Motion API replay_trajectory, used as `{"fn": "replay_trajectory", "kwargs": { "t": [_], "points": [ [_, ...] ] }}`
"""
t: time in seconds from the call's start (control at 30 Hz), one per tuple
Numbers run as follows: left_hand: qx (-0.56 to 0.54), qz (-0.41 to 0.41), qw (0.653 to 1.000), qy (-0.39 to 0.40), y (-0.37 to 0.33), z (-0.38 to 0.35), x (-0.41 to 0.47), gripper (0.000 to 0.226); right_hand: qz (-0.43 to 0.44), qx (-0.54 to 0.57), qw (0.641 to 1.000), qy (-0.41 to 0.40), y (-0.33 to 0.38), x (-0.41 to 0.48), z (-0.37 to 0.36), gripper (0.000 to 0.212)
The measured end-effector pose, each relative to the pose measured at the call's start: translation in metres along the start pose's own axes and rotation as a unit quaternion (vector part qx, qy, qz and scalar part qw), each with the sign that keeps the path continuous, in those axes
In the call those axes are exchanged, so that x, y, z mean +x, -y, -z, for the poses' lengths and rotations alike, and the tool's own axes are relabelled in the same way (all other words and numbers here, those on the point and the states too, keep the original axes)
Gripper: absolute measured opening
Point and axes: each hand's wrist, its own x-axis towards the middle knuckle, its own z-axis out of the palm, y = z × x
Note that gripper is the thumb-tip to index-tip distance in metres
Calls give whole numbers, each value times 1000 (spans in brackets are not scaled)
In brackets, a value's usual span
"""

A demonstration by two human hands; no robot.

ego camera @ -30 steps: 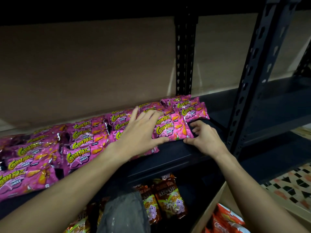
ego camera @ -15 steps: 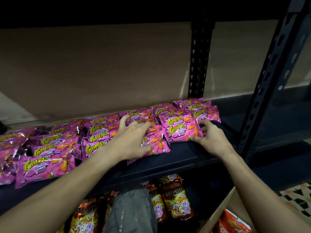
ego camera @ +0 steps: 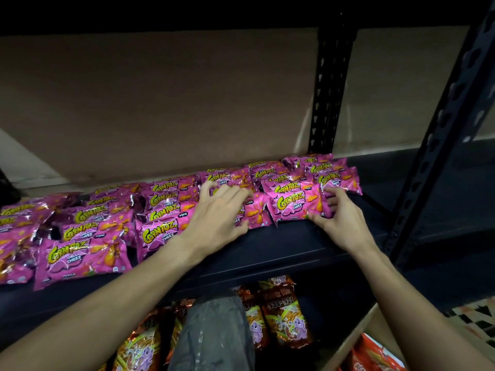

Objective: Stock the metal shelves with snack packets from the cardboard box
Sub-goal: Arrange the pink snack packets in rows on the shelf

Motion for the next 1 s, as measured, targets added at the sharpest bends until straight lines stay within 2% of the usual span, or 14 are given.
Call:
{"fn": "replay_trajectory", "kwargs": {
  "t": [0.2, 0.43, 0.57, 0.67, 0.83, 1.0],
  "points": [
    [-10, 2, 1000, 2, 1, -1, -1, 50, -1, -18, 1000, 13, -5, 1, 2, 78],
    [-40, 8, 998, 41, 0, 1, -4, 50, -7, -22, 999, 23, -6, 0, 3, 84],
    [-16, -2, 999, 34, 1, 3, -1, 45, -17, -32, 998, 53, -3, 3, 7, 85],
    [-7, -3, 998, 57, 0, 5, 1, 47, -17, -23, 998, 53, 2, 4, 7, 82],
    [-4, 5, 995, 101, -4, 9, 1, 67, -17, -15, 1000, 16, 11, 9, 2, 77],
    [-3, -8, 991, 134, -2, 10, -1, 81, -21, -15, 999, 18, 10, 11, -2, 69]
  ]
}}
